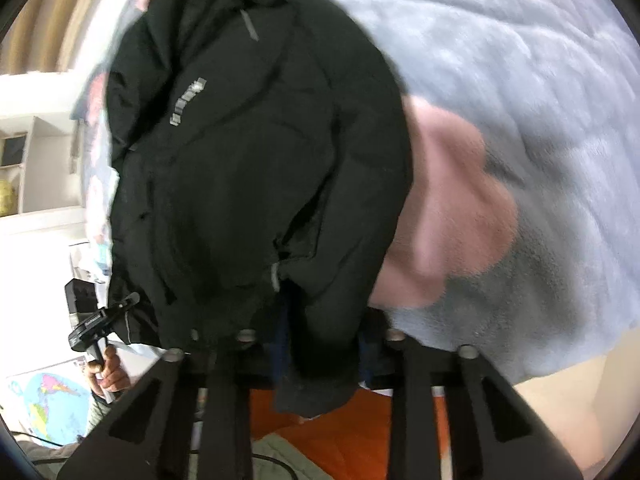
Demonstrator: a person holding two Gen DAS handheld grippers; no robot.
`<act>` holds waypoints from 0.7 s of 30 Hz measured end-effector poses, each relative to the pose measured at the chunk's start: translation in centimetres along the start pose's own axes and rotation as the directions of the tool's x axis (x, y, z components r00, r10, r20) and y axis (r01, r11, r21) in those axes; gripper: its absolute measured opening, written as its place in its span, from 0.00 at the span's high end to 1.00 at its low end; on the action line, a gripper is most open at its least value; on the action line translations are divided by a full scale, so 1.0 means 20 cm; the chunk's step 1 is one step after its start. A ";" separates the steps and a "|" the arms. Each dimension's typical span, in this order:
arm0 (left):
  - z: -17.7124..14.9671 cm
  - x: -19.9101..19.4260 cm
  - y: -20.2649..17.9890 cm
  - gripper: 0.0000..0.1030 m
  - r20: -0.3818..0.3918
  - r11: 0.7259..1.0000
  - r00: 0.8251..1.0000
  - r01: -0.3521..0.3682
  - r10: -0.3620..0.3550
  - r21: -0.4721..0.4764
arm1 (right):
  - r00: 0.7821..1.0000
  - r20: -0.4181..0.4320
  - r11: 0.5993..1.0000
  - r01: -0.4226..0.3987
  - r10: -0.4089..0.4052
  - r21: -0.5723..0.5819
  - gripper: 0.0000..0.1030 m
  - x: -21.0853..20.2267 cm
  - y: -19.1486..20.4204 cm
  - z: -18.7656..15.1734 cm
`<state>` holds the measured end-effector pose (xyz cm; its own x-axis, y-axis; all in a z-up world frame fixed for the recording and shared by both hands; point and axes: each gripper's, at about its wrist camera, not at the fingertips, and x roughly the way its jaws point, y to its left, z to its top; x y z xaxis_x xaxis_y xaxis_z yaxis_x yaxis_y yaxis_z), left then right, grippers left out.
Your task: Fold large clothes
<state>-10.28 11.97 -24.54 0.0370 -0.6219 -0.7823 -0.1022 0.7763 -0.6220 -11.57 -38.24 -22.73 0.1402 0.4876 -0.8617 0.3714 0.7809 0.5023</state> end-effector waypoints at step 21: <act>0.76 -0.58 -0.43 0.83 0.335 0.983 0.928 0.128 -0.165 0.129 | 0.941 0.326 0.975 -0.012 0.086 -0.222 0.82 -0.54 0.54 0.77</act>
<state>5.36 14.05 -10.58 0.3839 -0.6704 -0.6349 0.0322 0.6969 -0.7164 4.99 -41.09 -9.05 0.4633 0.3987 -0.7914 0.1566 0.8422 0.5160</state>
